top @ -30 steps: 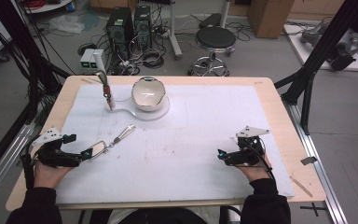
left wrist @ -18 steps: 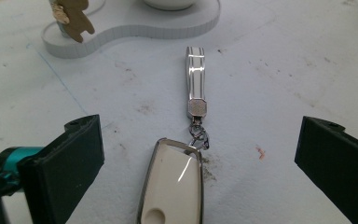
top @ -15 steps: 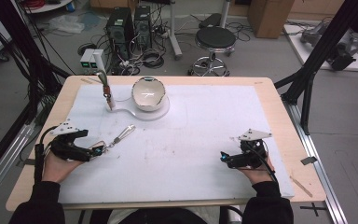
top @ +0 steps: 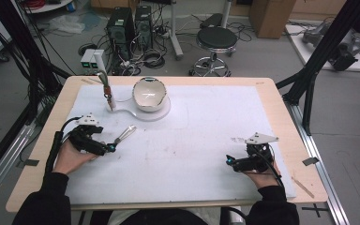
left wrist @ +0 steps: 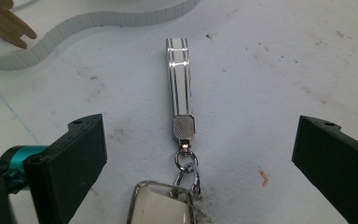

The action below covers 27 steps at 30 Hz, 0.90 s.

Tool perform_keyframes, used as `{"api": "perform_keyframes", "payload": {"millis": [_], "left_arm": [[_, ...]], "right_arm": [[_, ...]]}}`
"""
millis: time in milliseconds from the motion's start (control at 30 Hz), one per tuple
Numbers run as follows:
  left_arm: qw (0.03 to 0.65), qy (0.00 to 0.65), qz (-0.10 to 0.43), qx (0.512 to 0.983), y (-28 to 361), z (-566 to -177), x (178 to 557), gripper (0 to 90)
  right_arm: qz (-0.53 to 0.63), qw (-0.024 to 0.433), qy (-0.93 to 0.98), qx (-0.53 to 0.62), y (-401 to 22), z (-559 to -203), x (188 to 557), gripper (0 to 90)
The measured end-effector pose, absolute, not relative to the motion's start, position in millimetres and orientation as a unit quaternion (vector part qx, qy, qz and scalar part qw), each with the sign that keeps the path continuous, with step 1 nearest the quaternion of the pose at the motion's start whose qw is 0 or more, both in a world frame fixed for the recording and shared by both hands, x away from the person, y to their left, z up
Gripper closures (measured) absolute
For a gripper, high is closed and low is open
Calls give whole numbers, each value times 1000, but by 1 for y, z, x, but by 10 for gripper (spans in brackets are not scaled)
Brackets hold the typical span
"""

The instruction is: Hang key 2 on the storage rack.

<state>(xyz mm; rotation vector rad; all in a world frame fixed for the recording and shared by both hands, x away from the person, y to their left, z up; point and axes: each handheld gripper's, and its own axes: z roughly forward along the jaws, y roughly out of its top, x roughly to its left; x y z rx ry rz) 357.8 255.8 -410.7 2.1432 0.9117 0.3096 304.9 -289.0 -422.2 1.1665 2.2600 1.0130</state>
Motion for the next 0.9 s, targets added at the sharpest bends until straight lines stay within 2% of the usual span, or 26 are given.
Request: {"api": "perform_keyframes", "payload": {"millis": [100, 133, 367, 467, 500, 600, 633, 667, 733, 800, 900], "left_arm": [[372, 356, 112, 850, 249, -413, 364, 39], [370, 354, 107, 852, 247, -413, 366, 82], [333, 358, 107, 866, 233, -425, 379, 148], [325, 358, 116, 868, 231, -427, 381, 230], [326, 360, 117, 866, 231, -428, 381, 230], [326, 369, 121, 862, 230, -428, 382, 345], [327, 368, 121, 862, 230, -429, 382, 345], [323, 366, 126, 863, 228, -430, 382, 410], [319, 365, 129, 865, 227, -431, 382, 430], [308, 363, 136, 869, 224, -433, 384, 492], [309, 365, 143, 866, 223, -432, 385, 511]], "right_arm": [[360, 203, 811, 413, -289, -424, 305, 7], [357, 201, 812, 415, -289, -424, 304, 7], [357, 199, 813, 415, -289, -426, 305, 6], [358, 200, 814, 413, -289, -426, 305, 6], [358, 200, 814, 413, -289, -426, 305, 6], [359, 199, 813, 414, -290, -427, 305, 6], [359, 199, 813, 414, -290, -427, 305, 6], [358, 198, 813, 415, -290, -426, 305, 6], [358, 198, 812, 415, -290, -426, 305, 6], [358, 201, 812, 415, -289, -426, 306, 7], [358, 201, 812, 416, -289, -426, 306, 6]]}}
